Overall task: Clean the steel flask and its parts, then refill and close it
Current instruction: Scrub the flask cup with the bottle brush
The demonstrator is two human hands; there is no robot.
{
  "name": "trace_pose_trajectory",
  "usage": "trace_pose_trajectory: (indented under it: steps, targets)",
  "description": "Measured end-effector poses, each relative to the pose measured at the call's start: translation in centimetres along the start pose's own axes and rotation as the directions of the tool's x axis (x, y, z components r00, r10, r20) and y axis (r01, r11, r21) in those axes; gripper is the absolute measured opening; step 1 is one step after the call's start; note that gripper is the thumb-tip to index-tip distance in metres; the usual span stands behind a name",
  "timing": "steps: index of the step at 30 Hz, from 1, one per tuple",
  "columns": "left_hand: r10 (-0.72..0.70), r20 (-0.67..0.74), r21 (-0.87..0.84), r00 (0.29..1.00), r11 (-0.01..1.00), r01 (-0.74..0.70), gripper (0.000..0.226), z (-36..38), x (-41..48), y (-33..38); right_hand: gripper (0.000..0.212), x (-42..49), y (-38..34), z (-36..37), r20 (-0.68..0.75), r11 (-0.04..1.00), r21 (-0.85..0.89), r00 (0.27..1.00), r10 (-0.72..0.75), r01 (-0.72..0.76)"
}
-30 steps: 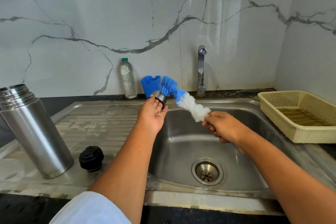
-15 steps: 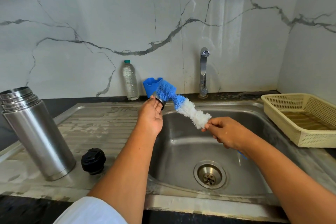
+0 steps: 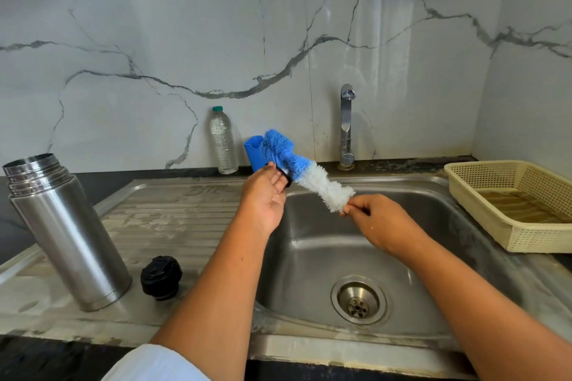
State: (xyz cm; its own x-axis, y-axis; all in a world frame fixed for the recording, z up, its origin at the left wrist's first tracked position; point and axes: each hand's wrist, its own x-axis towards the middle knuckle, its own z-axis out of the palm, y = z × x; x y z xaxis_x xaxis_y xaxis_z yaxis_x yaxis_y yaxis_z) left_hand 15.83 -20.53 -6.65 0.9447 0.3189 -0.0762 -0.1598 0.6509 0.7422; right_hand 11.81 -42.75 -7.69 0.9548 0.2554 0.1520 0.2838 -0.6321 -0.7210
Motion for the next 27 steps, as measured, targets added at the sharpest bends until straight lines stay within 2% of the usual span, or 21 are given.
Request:
trace_pose_trajectory:
  steps: [3,8,10,15,19,27]
  targets:
    - [-0.001,-0.071,-0.179,0.998,0.984,-0.011,0.013,0.1,-0.2,1.2,0.019,-0.3,0.2,-0.4,-0.004,1.000,-0.021,1.000,-0.019,0.019]
    - [-0.080,0.019,-0.379,0.997,0.922,0.081,0.031,-0.1,-0.6,0.6,0.021,-0.3,-0.2,0.4,-0.011,0.998,-0.030,0.999,-0.053,0.053]
    - [-0.080,0.003,-0.431,0.997,0.899,0.074,0.033,-0.1,-0.6,0.7,0.021,-0.2,-0.2,0.6,-0.027,0.998,-0.033,0.998,-0.060,0.059]
    - [-0.056,-0.095,-0.489,0.994,0.872,0.002,0.035,-0.7,-0.7,2.0,0.023,-0.6,-0.1,0.2,-0.018,0.998,-0.036,0.998,-0.053,0.052]
    - [-0.075,-0.084,-0.508,0.994,0.861,0.022,0.032,-0.2,-0.9,1.5,0.025,-0.6,-0.6,0.7,-0.006,0.999,0.007,0.999,-0.052,0.052]
    - [-0.058,-0.084,-0.581,0.995,0.814,-0.002,0.041,-1.1,-0.2,2.2,0.033,-1.1,-0.8,0.5,0.077,0.999,0.046,0.997,-0.011,0.007]
